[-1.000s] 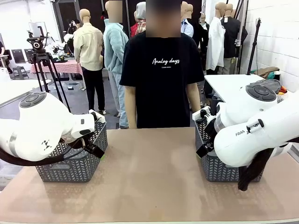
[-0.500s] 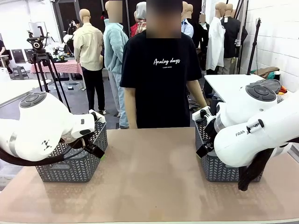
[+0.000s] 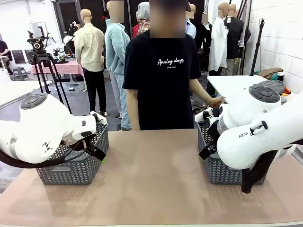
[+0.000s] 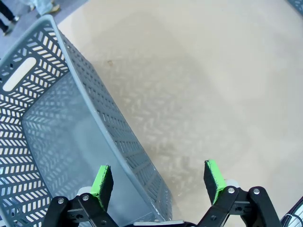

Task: Sort the tops and bottoms.
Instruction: Lift clothes from the center of the table with your left hand.

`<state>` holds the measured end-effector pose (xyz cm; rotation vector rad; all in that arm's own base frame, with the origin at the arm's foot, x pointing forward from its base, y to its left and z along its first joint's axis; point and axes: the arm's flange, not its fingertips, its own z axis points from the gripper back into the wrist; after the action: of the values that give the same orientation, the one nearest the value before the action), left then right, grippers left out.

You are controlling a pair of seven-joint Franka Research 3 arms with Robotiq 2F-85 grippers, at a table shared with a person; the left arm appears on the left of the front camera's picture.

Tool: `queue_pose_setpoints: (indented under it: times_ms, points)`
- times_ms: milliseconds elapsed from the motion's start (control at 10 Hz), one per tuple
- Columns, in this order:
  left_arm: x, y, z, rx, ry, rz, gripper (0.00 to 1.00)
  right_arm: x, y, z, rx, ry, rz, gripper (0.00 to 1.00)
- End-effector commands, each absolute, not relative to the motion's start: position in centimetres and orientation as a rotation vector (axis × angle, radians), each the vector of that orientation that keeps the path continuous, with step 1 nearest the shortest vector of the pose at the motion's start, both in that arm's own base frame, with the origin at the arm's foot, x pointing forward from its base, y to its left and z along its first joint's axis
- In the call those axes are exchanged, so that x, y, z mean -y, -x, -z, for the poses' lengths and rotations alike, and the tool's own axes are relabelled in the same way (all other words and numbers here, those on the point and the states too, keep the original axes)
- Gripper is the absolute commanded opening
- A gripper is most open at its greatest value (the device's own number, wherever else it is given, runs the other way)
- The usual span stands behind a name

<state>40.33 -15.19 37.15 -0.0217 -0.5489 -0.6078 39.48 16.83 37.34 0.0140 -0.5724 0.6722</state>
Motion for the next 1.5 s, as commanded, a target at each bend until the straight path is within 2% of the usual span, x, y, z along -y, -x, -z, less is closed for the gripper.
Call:
queue_pose_setpoints:
  times_ms: [0, 1400]
  points:
    - [15.10, -40.36, -37.15, 0.549, 0.022, 0.606, 1.00, -16.81, -39.49, -37.34, 0.572, -0.015, -0.669, 1.00]
    - [15.10, -40.36, -37.15, 0.549, 0.022, 0.606, 1.00, -16.83, -39.48, -37.34, 0.572, -0.014, -0.672, 1.00]
